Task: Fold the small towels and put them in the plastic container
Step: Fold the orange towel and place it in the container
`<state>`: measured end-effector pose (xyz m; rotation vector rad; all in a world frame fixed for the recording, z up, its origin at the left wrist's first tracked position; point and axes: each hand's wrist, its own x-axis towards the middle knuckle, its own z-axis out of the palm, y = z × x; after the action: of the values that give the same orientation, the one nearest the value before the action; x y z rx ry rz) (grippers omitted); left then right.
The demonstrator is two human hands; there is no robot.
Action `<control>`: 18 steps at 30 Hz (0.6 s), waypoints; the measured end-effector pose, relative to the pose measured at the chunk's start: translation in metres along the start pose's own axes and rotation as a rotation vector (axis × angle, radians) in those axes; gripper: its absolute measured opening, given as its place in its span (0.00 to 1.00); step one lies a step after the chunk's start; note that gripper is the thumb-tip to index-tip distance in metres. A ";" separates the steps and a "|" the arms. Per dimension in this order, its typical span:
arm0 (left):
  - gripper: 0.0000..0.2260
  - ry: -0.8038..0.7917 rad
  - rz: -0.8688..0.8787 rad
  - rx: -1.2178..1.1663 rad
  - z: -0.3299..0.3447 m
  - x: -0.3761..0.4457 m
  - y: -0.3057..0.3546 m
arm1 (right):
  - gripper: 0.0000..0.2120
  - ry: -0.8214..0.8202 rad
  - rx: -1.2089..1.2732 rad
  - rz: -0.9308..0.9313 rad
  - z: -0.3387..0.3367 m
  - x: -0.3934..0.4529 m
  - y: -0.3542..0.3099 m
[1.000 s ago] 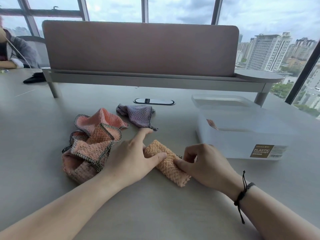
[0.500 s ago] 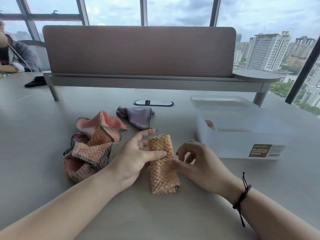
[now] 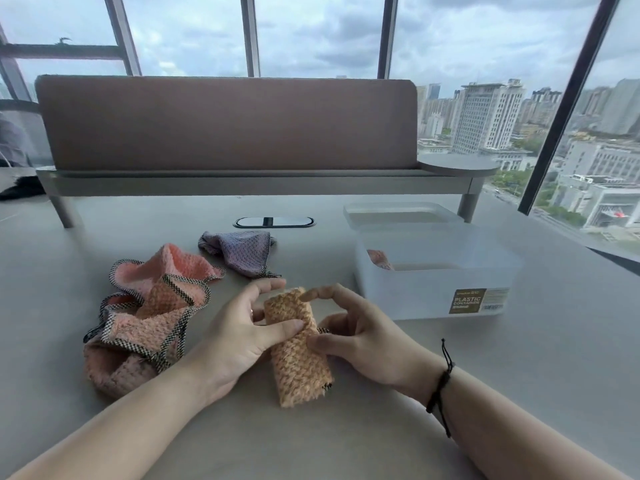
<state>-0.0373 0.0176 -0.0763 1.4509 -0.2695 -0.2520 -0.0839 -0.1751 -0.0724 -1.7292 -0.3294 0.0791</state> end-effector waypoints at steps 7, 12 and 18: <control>0.41 -0.052 0.015 -0.042 0.006 0.005 -0.002 | 0.09 0.077 0.004 0.139 -0.003 -0.006 -0.011; 0.19 -0.055 0.010 -0.065 0.030 0.024 -0.006 | 0.10 0.082 -0.056 0.227 -0.017 -0.014 -0.019; 0.21 -0.112 0.007 -0.147 0.055 0.036 -0.005 | 0.08 0.205 -0.234 0.181 -0.060 -0.015 -0.066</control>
<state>-0.0215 -0.0459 -0.0753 1.2922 -0.3401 -0.3406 -0.0961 -0.2261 0.0014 -1.9780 -0.0299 -0.0064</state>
